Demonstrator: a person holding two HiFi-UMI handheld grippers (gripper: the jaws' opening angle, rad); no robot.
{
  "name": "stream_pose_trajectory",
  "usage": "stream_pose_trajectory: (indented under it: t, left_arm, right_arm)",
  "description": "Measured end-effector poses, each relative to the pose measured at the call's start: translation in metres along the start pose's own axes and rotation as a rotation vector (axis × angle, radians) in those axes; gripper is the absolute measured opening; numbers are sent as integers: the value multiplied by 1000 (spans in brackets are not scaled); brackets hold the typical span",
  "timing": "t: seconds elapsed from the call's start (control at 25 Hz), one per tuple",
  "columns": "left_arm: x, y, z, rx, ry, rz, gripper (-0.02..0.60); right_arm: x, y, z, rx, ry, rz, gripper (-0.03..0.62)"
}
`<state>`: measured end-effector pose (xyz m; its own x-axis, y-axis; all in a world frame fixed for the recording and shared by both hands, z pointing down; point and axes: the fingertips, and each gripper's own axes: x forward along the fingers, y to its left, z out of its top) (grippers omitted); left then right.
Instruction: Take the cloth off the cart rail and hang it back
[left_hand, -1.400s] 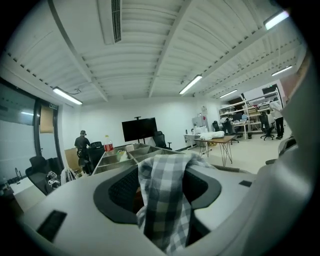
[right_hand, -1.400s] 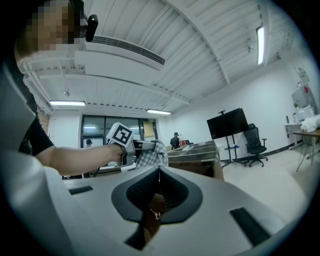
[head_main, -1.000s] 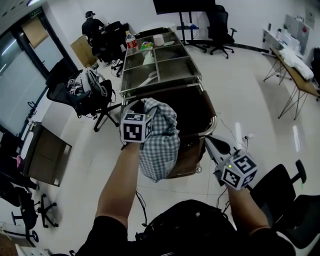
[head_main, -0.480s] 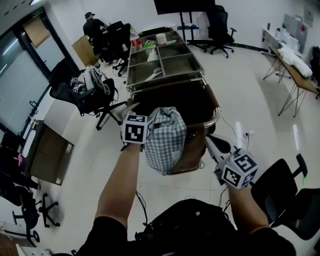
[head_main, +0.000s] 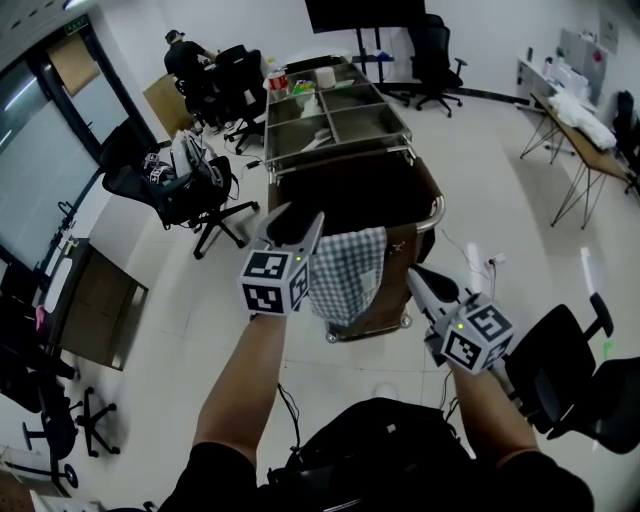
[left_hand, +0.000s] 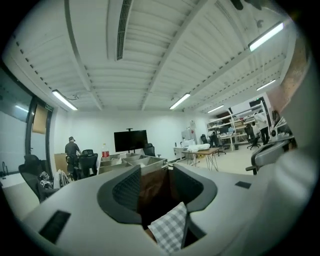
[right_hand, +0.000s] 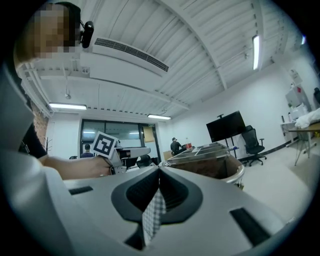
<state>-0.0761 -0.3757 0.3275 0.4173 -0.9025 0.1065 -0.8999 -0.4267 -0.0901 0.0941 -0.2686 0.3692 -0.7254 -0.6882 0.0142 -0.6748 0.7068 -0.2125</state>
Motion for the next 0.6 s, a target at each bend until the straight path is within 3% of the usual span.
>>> stream_pose_trajectory:
  t: [0.12,0.44,0.6]
  left_arm:
    - [-35,-8,6,-39,-62,5,5]
    - [-139,-31,-8,-99,-102,-24,0]
    - [-193,-43,-25,-29,-107,-25,0]
  right_arm:
    - [-1,25,-3,1,-4,17,20]
    - [-11,99,-23,39,6,42,14]
    - [-26,128,-35,48,13,20,12]
